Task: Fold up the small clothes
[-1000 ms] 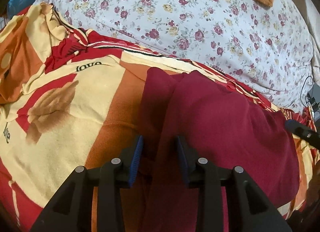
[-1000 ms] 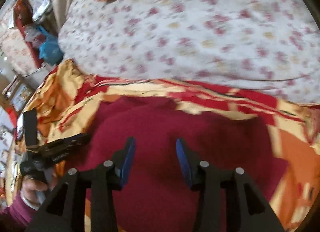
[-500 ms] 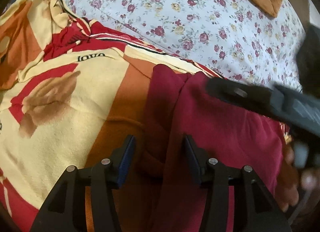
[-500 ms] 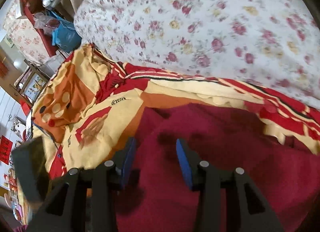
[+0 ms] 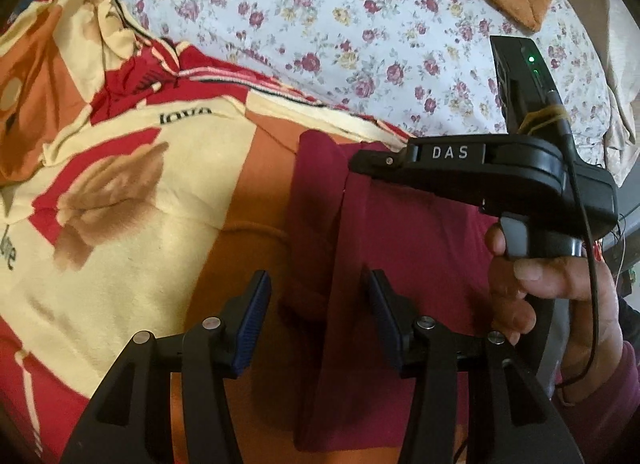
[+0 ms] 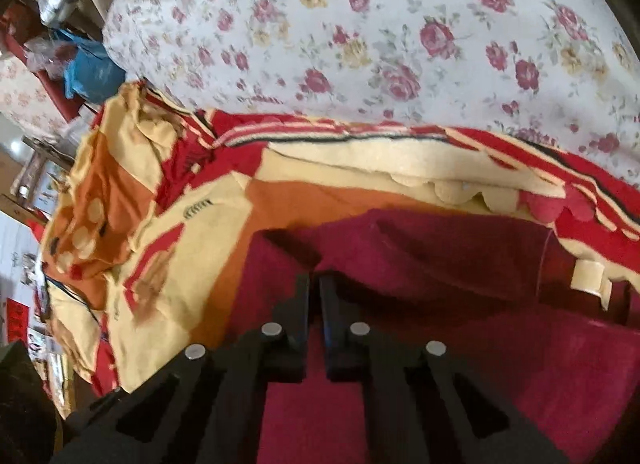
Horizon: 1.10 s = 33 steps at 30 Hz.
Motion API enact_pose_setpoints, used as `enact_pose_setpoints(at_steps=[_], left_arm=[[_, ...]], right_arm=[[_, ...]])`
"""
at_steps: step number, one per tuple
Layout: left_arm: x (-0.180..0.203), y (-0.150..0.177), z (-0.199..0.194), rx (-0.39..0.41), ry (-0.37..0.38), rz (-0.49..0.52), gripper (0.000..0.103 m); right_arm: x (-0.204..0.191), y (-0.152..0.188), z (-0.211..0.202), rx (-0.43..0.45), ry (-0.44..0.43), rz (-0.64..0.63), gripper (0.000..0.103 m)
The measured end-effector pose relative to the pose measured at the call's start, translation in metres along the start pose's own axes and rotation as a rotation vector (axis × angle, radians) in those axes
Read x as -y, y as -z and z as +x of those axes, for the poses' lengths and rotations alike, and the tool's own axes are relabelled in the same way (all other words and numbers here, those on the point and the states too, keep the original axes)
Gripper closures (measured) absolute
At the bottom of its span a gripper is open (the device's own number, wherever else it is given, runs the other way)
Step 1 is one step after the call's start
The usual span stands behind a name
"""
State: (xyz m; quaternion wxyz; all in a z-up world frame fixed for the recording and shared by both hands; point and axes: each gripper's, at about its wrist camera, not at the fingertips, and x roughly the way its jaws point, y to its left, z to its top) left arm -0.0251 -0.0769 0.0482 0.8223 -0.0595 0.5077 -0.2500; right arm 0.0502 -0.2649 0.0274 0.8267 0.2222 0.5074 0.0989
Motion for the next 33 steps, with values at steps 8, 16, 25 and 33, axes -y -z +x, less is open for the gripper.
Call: enact_pose_setpoints(at_steps=[8,16,25,33], left_arm=[[-0.001,-0.002,0.001,0.013,-0.008,-0.004,0.063],[-0.001,-0.003,0.006,0.003,0.010,-0.021,0.063],[-0.001,-0.001,0.016,-0.012,0.023,-0.040,0.054],[-0.007,0.000,0.024,0.002,0.065,-0.083,0.046]], right_arm=[[-0.011,-0.006,0.019,-0.003,-0.082,-0.005,0.099],[0.009,0.006,-0.016,0.026,-0.170,0.044,0.077],[0.097,0.085,-0.094,0.135,0.080,0.080,0.071],[0.113,0.103,-0.115,0.193,0.030,0.139,0.081]])
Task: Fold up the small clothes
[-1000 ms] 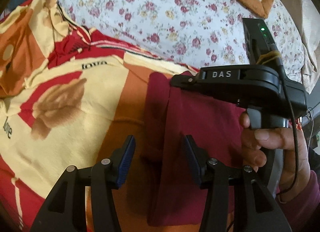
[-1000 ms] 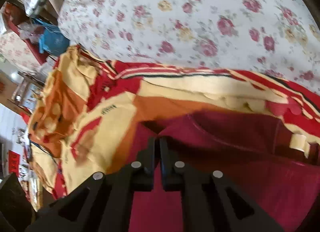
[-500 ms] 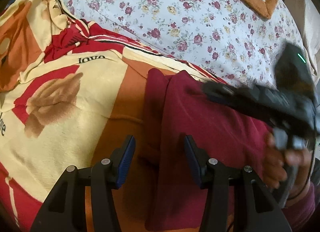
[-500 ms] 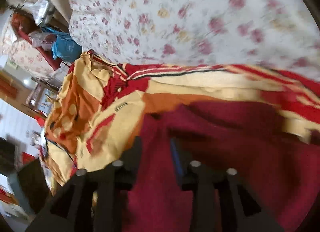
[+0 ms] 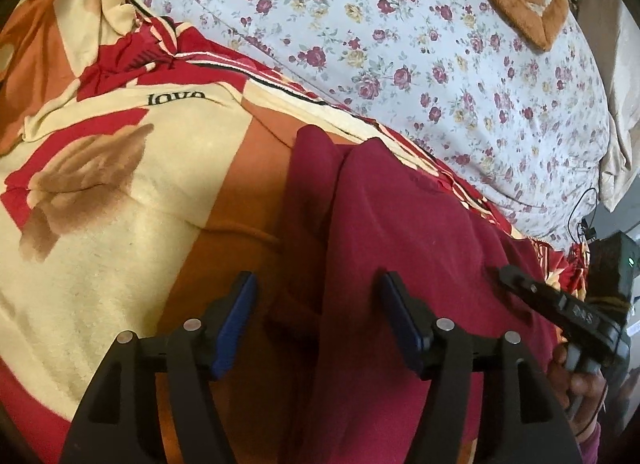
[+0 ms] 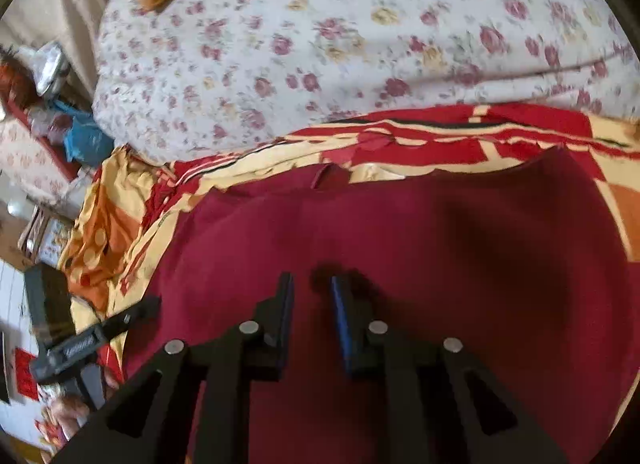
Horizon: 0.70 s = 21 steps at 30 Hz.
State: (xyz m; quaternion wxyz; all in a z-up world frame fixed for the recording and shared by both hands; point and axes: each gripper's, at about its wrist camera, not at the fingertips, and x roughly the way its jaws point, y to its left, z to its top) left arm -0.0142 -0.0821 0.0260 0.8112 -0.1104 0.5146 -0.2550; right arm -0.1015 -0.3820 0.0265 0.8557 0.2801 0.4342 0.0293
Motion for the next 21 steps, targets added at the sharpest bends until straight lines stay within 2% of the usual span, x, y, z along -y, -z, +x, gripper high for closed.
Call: enact_pose_setpoints(at_steps=[7,11,21], left_arm=[[0.004,0.000,0.003,0.007,-0.008,0.023,0.042],[0.006,0.000,0.004,0.004,-0.011,0.029,0.040],[0.006,-0.002,0.008,-0.002,0.005,0.015,0.035]], right_arm=[[-0.009,0.024,-0.006,-0.011,-0.004,-0.048,0.073],[-0.012,0.028,-0.008,-0.004,0.008,-0.059,0.073],[-0.013,0.025,-0.005,-0.001,-0.030,-0.050,0.073]])
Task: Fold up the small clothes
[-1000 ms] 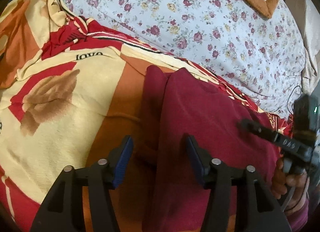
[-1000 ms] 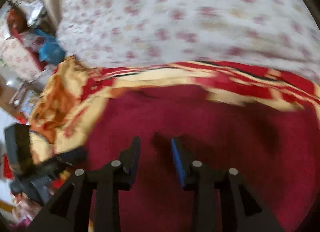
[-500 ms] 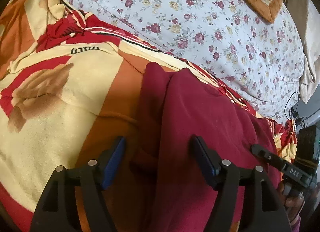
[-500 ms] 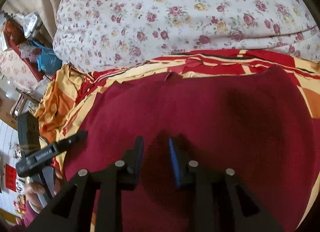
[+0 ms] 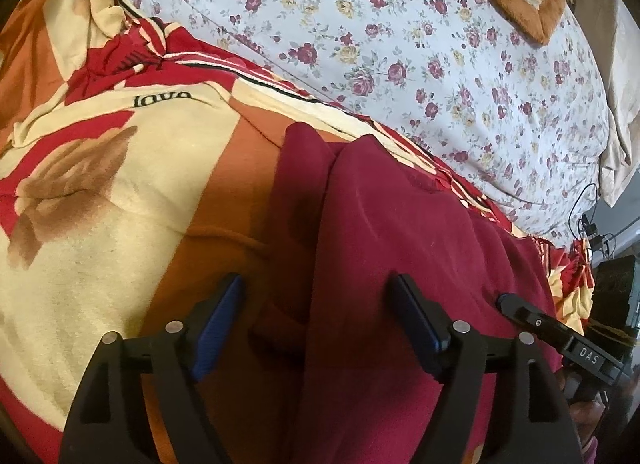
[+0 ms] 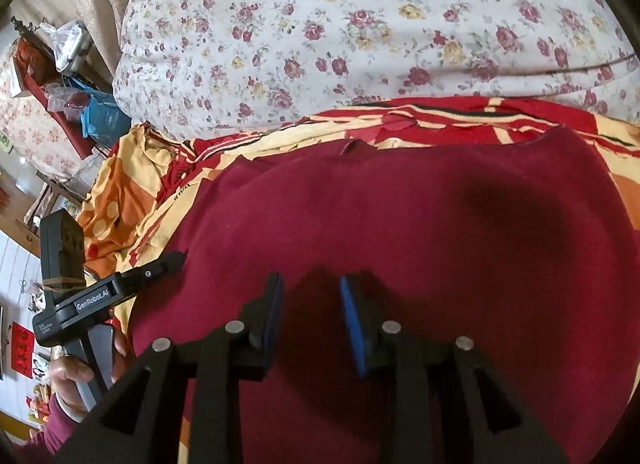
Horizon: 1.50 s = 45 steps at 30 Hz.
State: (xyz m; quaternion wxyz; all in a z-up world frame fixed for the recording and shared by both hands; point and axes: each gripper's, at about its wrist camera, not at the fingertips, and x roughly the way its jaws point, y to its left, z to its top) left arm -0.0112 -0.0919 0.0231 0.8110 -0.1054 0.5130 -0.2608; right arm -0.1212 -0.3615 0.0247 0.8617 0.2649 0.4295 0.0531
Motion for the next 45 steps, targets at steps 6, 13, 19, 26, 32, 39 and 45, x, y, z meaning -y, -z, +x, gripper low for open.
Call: enact_pose_setpoints(at_steps=[6,13,19,26,32,39,45], left_arm=[[0.006,-0.001,0.006,-0.041,0.026,-0.002,0.040],[0.012,0.000,-0.002,-0.044,0.062,-0.004,0.086],[0.019,-0.003,-0.017,-0.044,0.082,-0.015,0.089],[0.043,-0.003,-0.031,-0.042,0.055,0.017,0.090],[0.123,-0.002,-0.069,0.006,0.108,0.198,0.091],[0.228,0.036,-0.041,-0.096,0.215,0.412,0.090],[0.228,0.058,-0.007,-0.262,0.280,0.362,0.089]], right_arm=[[0.006,-0.006,-0.004,0.018,-0.029,0.028,0.073],[0.021,-0.012,0.007,0.001,-0.052,0.084,0.073],[0.032,-0.014,0.004,0.012,-0.104,0.156,0.073],[0.044,-0.015,0.011,-0.003,-0.081,0.161,0.074],[0.074,-0.012,-0.014,0.052,-0.208,0.340,0.062],[0.141,0.010,-0.058,0.285,-0.525,0.694,0.024],[0.158,0.018,-0.051,0.266,-0.639,0.745,0.024]])
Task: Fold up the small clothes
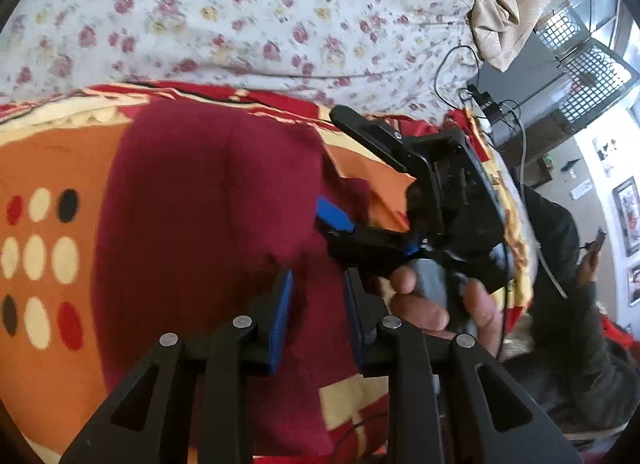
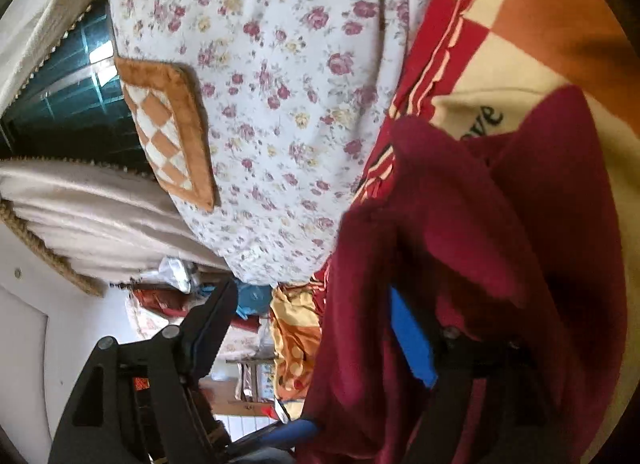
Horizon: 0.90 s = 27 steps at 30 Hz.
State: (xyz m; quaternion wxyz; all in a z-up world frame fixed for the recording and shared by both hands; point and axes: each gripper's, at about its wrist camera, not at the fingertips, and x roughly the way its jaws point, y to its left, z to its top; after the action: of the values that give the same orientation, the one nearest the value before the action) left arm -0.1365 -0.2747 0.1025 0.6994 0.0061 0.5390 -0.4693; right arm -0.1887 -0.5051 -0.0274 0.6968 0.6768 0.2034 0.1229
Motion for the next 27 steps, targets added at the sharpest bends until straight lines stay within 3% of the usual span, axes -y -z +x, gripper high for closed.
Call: enact_pose_setpoints(at_steps=[4,7,11,12,13,14,15,18,22,25,27], left_arm=[[-0.008,0.006,-0.037,0.067,-0.045,0.023,0.084],[-0.020,0.013,-0.061,0.120,-0.118,0.038,0.081],[-0.043,0.029,-0.054,0.099,-0.202,0.028,0.081],[-0.046,0.033,-0.049,0.084,-0.210,0.018,0.081],[-0.050,0.038,-0.041,0.067,-0.212,0.006,0.081],[-0.053,0.042,-0.033,0.052,-0.205,-0.006,0.081],[-0.053,0.046,-0.026,0.042,-0.200,-0.013,0.081],[-0.044,0.052,-0.018,0.040,-0.193,0.005,0.081],[-0.023,0.045,-0.018,0.042,-0.117,0.044,0.081],[-0.007,0.041,-0.009,0.041,-0.121,0.086,0.081],[-0.001,0.041,0.004,0.017,-0.116,0.095,0.081]], right_arm=[[-0.014,0.004,0.008,-0.060,0.107,-0.102,0.023],[-0.029,0.011,0.021,-0.127,0.289,-0.218,0.023],[-0.041,0.024,0.042,-0.173,0.464,-0.358,0.024],[-0.042,0.026,0.044,-0.164,0.482,-0.384,0.027],[-0.045,0.029,0.046,-0.154,0.508,-0.420,0.043],[-0.048,0.031,0.049,-0.148,0.536,-0.464,0.072],[-0.050,0.033,0.049,-0.146,0.544,-0.494,0.082],[-0.067,0.035,0.036,-0.138,0.526,-0.563,0.086],[-0.100,0.027,0.018,-0.118,0.534,-0.667,0.087],[-0.107,0.014,0.007,-0.095,0.637,-0.738,0.087],[-0.091,-0.001,0.007,-0.094,0.740,-0.714,0.087]])
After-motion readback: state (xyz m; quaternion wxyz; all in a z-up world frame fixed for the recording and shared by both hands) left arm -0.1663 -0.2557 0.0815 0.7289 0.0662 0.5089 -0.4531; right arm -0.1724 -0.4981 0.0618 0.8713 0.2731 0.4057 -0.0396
